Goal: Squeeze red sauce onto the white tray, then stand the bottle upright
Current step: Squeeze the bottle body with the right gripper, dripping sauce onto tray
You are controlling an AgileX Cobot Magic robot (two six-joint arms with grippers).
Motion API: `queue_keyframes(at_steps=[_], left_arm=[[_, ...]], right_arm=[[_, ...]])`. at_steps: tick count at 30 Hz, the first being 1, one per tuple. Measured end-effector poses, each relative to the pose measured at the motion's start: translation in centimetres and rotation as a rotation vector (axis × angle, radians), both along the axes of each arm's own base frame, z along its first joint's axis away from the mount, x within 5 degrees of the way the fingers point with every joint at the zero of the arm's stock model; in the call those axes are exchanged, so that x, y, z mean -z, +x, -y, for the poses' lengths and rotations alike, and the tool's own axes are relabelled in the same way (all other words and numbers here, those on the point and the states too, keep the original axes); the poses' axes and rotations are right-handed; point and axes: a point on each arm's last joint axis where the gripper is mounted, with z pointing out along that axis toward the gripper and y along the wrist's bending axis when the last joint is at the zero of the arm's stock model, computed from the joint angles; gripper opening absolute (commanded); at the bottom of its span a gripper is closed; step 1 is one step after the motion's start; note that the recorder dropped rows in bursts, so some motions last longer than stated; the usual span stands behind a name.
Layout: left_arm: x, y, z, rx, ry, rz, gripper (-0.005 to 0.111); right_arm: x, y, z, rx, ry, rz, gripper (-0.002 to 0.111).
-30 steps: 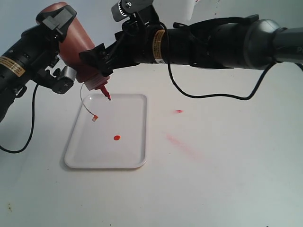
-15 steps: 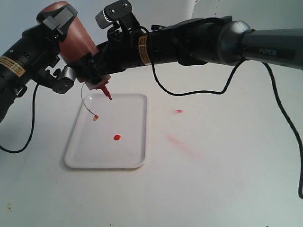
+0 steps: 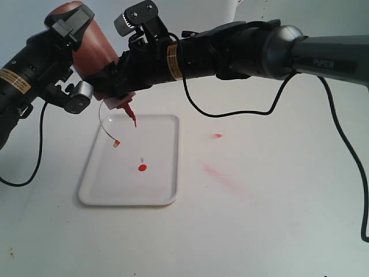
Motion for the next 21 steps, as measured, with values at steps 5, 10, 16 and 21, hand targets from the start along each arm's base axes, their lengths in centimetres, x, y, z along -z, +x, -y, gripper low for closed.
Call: queue_keyframes(at_steps=[5,10,16,21], left_arm=[[0.00,0.00,0.00,0.000,0.000,0.000,0.000],[0.00,0.00,0.00,0.000,0.000,0.000,0.000],[0.00,0.00,0.00,0.000,0.000,0.000,0.000],[0.00,0.00,0.00,0.000,0.000,0.000,0.000]], right_arm=[[0.03,-0.01,0.01,-0.003,-0.005,0.004,0.000],[0.04,-0.01,0.01,-0.003,-0.007,0.005,0.000],[0.04,-0.01,0.01,-0.003,-0.007,0.005,0.000],[0.04,-0.02,0.01,0.000,-0.003,-0.005,0.003]])
